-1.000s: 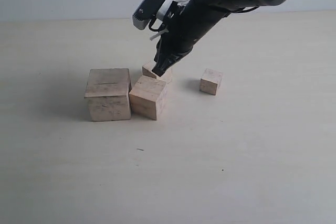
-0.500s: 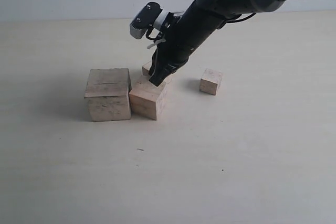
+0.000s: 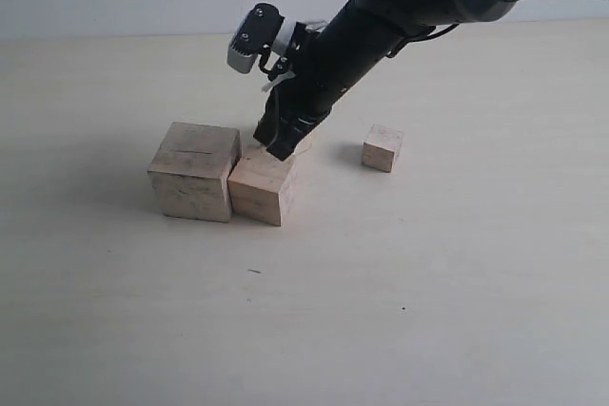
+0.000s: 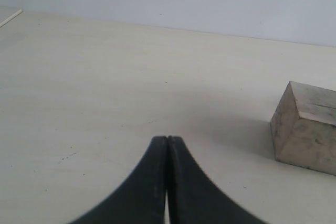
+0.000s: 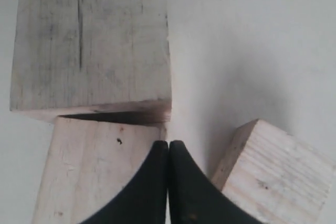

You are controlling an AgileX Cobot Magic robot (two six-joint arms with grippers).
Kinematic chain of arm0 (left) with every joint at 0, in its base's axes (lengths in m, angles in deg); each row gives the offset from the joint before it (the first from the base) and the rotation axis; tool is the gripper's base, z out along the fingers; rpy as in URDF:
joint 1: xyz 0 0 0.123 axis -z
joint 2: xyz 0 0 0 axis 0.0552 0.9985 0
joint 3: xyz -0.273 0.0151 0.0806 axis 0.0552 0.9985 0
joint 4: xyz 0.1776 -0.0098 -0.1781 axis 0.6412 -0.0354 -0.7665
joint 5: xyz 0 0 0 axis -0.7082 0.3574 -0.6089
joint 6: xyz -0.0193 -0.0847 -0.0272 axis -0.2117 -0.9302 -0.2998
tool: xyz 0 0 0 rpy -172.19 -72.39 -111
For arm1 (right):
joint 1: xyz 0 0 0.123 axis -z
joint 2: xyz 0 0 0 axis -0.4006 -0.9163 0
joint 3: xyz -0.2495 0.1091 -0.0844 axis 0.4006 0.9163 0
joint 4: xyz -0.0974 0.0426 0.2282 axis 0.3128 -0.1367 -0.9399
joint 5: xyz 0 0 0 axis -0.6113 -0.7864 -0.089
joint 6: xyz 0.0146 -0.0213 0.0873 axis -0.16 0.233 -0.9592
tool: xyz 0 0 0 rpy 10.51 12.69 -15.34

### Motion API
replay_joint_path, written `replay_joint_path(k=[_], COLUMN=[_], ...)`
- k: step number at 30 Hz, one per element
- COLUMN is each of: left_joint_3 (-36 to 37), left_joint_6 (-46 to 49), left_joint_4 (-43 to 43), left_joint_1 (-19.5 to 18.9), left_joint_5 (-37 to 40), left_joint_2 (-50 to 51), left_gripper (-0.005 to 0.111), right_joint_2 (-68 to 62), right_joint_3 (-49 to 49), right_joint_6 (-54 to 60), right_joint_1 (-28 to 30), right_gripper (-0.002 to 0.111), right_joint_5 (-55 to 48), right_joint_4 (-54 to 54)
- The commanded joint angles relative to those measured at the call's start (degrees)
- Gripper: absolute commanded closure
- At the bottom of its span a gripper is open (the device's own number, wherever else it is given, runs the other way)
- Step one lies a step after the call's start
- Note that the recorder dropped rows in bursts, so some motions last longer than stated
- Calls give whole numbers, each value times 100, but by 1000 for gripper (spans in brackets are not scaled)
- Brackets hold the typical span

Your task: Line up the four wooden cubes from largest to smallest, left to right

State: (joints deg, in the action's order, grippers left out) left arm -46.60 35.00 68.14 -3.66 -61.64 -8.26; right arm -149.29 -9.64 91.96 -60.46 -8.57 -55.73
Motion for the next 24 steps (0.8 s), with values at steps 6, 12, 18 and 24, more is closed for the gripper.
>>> replay_joint_path(k=[6, 12, 18, 24], left_joint_3=[19, 19, 19, 19], left_joint_6=[0, 0, 0, 0], left_joint_4=[25, 25, 25, 25], left_joint_1=[-13, -13, -13, -13], left_joint_5=[-68, -68, -68, -68], left_joint_2=[-37, -37, -37, -37], left_gripper=[107, 107, 107, 107], right_joint_2=[602, 510, 219, 101], right_joint_3=[11, 11, 11, 11], right_joint_6=[-2099, -3846, -4895, -5007], right_joint_1=[19, 19, 19, 19], right_gripper=[108, 108, 108, 108], right_joint_5=[-3, -695, -944, -1016], right_joint_4=[1607, 2268, 2270, 2259])
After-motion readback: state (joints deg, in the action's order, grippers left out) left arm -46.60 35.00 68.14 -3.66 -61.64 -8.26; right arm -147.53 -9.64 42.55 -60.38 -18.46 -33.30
